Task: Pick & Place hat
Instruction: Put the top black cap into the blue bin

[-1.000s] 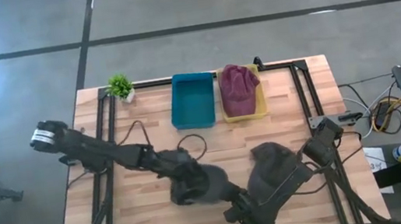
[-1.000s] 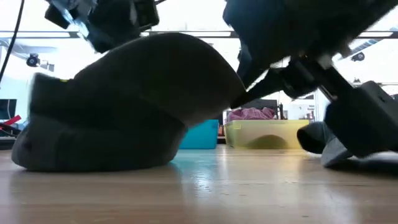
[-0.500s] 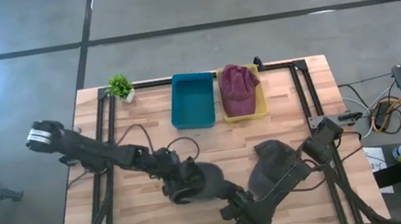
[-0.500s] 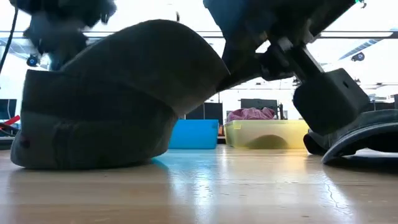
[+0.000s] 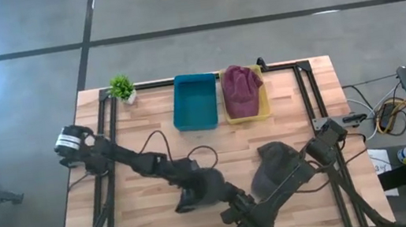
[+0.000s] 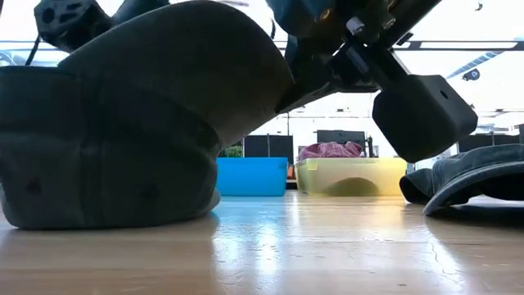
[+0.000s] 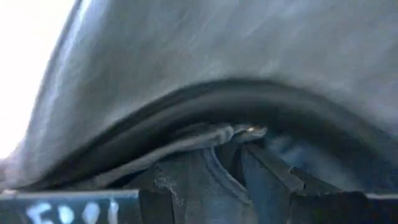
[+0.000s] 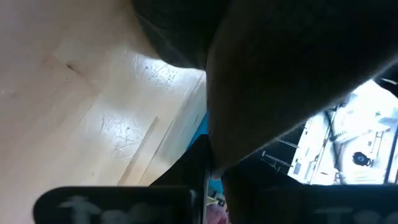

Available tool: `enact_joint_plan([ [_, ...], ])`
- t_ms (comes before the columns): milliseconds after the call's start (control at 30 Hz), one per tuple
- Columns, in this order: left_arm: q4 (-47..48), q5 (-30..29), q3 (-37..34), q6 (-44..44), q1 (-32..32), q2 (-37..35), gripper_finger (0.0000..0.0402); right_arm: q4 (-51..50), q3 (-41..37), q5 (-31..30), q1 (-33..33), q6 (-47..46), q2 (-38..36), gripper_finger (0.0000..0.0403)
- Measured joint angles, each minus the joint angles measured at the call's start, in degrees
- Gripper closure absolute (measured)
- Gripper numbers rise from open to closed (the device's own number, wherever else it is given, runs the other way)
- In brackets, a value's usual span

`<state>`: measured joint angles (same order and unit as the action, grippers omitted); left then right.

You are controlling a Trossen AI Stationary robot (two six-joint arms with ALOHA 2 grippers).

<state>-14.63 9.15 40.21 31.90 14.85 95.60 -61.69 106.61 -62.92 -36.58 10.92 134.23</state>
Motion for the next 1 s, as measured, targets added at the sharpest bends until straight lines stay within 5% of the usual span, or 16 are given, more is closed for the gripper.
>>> enact_joint_plan([
  [300,13.33,-3.38,3.82,-5.11,-0.17,-8.89,0.0264,0.11,-0.79,2.30,-0.26,-2.78,-0.02,0.0374],
  [733,25.20,-18.43,3.69,-4.10,-0.17,-26.70,0.0264,0.09,-2.38,3.02,0.52,-6.35,-0.02,0.0374],
  [1000,36.10,-20.09,3.65,0.41,-0.11,-34.55,0.0264,0.35,-2.49,2.98,0.89,-9.33,-0.02,0.0374],
])
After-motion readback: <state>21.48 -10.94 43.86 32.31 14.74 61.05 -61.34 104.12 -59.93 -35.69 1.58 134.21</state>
